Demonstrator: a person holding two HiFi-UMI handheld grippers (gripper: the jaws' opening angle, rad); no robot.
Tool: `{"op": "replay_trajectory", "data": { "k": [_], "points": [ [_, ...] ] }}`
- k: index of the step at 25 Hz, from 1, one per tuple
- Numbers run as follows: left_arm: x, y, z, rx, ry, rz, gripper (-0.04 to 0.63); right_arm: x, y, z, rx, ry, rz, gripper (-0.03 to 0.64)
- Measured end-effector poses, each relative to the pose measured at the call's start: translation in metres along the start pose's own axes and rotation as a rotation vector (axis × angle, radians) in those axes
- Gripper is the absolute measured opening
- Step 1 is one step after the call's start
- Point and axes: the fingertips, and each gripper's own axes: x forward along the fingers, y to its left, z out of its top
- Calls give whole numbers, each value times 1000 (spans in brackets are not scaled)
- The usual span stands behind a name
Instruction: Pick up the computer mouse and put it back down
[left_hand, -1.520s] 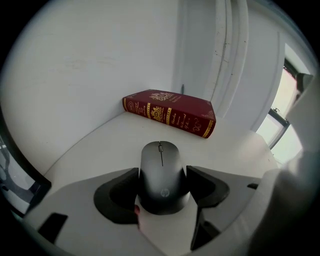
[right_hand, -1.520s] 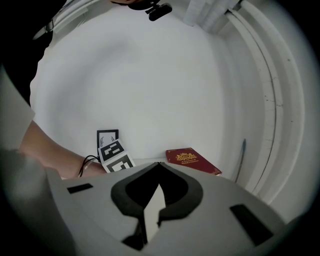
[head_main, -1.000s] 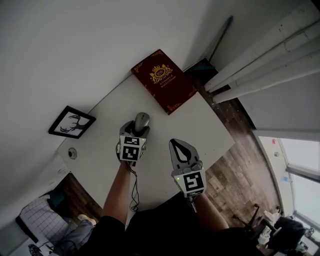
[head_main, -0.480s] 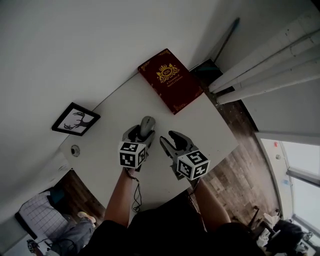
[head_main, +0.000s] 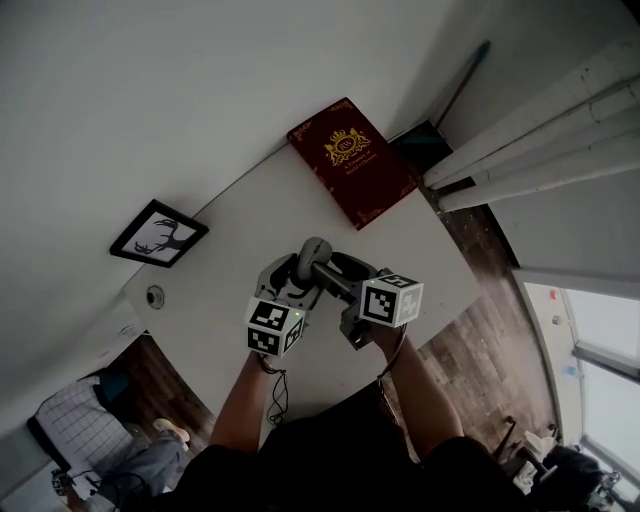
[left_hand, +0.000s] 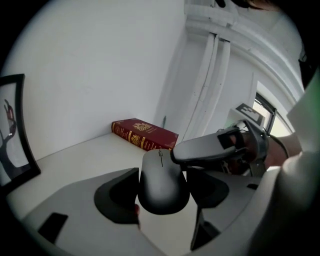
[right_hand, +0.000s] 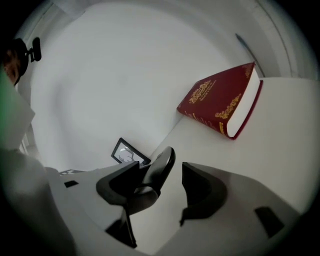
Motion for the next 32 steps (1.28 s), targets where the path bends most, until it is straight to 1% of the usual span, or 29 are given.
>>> {"op": "replay_trajectory", "data": {
  "k": [3,7,9,11,15,19,22,25,29,32],
  "points": [
    [-4,-10,3,49,-19,-31,299,6,5,-5,35,28,32,267],
    [-7,-20,3,120,-25,-58,299,11,11,-7,60,29,69,265],
    [-8,-22,1,147,-6,-53,299,11,12,-8,53,27,67,216],
    [-8,-22,-1,149,7,-48,299,11,13,-9,36,25,67,196],
    [-9,-22,-2,150,7,-39,301,9,17,-9,-2,26,50,170],
    [-11,-22,-3,181,10,-20,304,6,24,-8,-37,23,49,146],
    [-15,-24,0,183,-5,-12,305,3,31,-7,-72,23,52,143],
    [-20,-27,3,178,-23,-10,305,-2,36,-5,-85,13,54,143],
    [-27,-30,4,189,-31,-6,308,-9,39,-1,-91,-20,42,141],
    [-36,-30,2,175,-40,7,307,-16,40,5,-109,-49,27,141]
  ]
}}
